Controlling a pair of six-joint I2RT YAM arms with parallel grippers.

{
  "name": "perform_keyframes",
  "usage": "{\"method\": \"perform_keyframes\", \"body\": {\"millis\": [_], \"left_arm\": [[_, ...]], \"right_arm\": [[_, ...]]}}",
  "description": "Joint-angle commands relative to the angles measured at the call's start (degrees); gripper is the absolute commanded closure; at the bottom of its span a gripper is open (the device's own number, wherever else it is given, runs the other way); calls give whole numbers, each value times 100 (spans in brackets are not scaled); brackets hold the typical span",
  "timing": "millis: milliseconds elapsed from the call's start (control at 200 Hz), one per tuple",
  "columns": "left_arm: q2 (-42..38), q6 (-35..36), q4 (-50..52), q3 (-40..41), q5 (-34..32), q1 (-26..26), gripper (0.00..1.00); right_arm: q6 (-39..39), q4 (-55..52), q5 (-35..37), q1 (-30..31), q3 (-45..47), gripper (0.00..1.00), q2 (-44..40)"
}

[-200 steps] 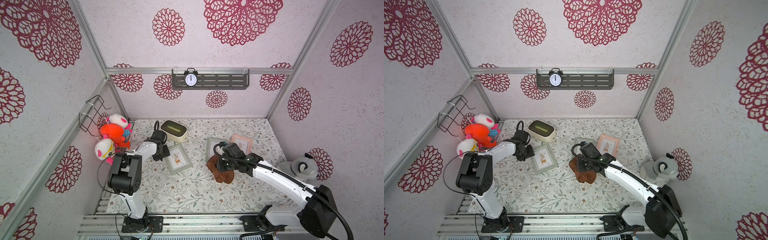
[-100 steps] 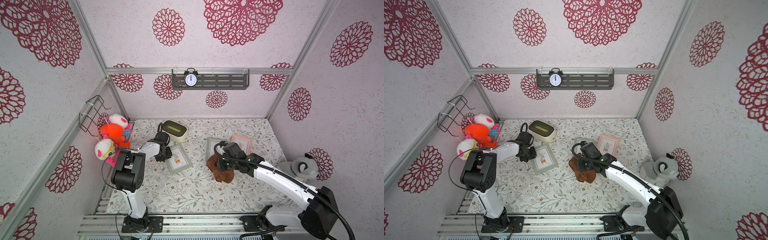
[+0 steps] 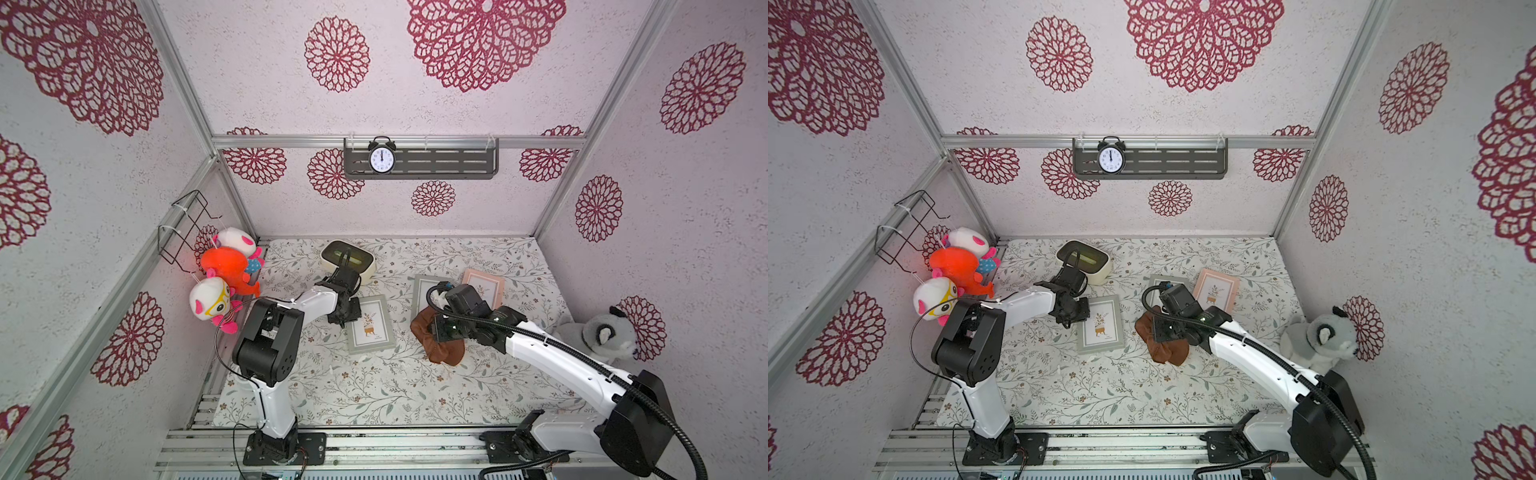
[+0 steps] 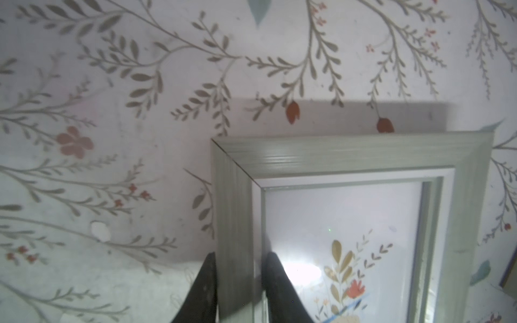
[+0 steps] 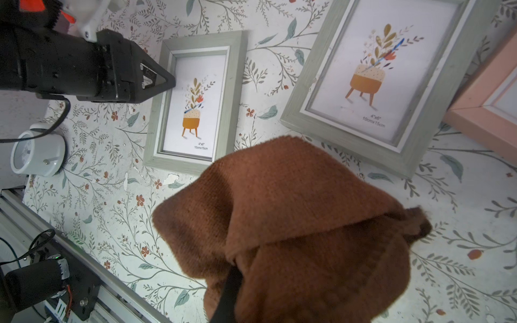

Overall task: Wipe the picture frame with a cloth
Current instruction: Move the picture frame to the center of the board.

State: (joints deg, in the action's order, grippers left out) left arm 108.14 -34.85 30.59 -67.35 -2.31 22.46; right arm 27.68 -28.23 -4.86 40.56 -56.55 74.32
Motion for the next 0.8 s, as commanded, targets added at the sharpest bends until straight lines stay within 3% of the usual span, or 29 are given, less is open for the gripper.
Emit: {"method": "perform_keyframes", "body": {"millis": [0,285,796], "left_arm": [[224,-31,350,42,114,319,75],[191,-137,509,200,112,848,77],[111,-226,542,606,255,1331,82]], "right_arm": [[72,96,-84,9,-66,100,55],[132,1,8,182,-76,100,340],[406,309,212,838,-66,100,1350]]}}
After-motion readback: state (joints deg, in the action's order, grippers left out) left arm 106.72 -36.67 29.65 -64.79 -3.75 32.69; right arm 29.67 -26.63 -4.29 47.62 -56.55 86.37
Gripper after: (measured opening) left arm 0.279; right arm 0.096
